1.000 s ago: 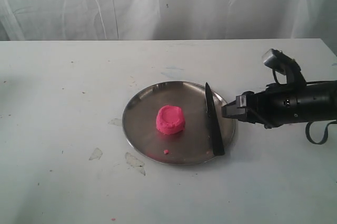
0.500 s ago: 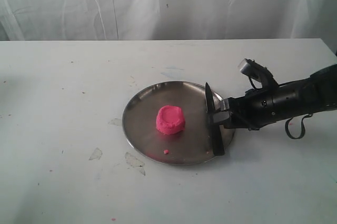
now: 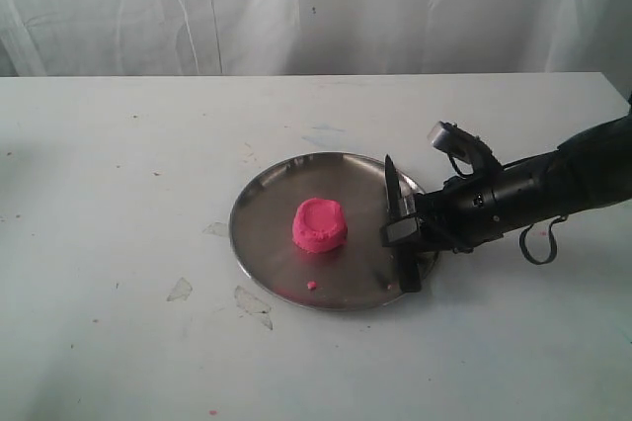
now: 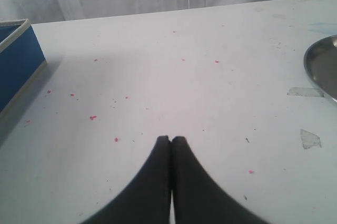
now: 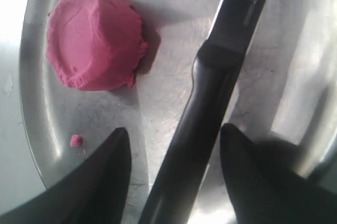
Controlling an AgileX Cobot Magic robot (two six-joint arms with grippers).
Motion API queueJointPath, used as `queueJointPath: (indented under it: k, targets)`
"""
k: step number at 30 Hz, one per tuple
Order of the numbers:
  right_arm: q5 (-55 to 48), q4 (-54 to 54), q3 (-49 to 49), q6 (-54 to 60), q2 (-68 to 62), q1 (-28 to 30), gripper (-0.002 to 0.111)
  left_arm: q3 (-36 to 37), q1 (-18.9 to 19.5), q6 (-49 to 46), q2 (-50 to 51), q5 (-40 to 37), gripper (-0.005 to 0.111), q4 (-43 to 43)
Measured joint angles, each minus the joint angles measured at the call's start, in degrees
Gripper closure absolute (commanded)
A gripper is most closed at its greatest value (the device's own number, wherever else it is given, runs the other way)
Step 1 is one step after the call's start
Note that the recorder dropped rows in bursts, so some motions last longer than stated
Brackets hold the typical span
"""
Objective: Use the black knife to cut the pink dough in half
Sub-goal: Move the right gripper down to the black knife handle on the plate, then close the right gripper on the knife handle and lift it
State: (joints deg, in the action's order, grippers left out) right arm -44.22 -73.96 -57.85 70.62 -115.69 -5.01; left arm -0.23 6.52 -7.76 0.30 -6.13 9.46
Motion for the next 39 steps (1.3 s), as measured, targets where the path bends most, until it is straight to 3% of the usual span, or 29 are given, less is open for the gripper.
queueJointPath:
  k: [11, 20, 27, 39]
  targets:
    - [-1.3, -0.7, -0.5, -1.2, -1.4, 0.0, 0.061, 0.0, 0.0, 0.0, 0.0, 0.0, 0.107, 0.0]
    - [-3.9, -1.0, -1.8, -3.3, -3.7, 0.0, 0.076, 0.0, 0.0, 0.0, 0.0, 0.0, 0.107, 0.0]
    - [-2.6, -0.7, -1.8, -4.5, -3.9, 0.0, 0.098, 0.0, 0.0, 0.0, 0.0, 0.0, 0.107, 0.0]
    - [-2.2, -0.7, -2.7, -4.3, -3.6, -0.1, 0.099, 0.0, 0.0, 0.0, 0.0, 0.0, 0.107, 0.0]
